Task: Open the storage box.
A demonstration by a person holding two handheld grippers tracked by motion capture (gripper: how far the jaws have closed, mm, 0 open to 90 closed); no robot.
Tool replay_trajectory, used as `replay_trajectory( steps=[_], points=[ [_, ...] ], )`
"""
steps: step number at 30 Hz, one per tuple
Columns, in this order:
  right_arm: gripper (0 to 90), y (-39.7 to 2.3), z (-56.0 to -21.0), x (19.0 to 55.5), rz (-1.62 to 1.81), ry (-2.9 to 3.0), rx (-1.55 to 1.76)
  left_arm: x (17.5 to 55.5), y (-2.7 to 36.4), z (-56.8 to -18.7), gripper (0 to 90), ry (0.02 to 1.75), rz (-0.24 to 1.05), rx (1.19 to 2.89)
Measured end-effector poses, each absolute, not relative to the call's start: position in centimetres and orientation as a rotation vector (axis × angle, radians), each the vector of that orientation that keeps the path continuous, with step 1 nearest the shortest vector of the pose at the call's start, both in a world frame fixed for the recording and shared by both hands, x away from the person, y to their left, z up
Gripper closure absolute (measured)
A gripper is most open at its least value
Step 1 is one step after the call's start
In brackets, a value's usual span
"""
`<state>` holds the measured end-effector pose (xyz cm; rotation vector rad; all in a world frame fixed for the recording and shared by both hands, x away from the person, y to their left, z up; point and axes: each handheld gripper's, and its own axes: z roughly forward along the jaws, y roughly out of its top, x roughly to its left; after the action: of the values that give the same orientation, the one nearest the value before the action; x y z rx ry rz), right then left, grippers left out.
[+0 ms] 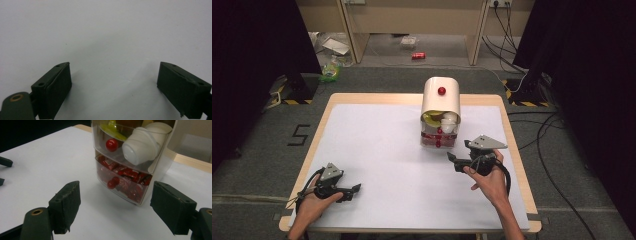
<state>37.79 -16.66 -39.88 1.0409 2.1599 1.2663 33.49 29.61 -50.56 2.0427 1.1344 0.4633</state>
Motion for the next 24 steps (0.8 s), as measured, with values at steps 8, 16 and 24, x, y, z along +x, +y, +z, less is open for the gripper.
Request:
replay_trajectory(
  steps=[8,16,24],
  points=[
    [25.2,-16.0,-38.6,38.1,1.295,2.159,1.013,33.5,29.6,-50.6,11.5,1.134,0.464,2.043],
    [25.7,-15.2,-37.9,38.6,1.306,2.157,0.988,33.5,29.6,-50.6,11.6,1.135,0.463,2.043],
    [25.7,-14.8,-37.3,39.0,1.317,2.156,0.984,33.5,29.6,-50.5,11.6,1.136,0.462,2.043]
  ],
)
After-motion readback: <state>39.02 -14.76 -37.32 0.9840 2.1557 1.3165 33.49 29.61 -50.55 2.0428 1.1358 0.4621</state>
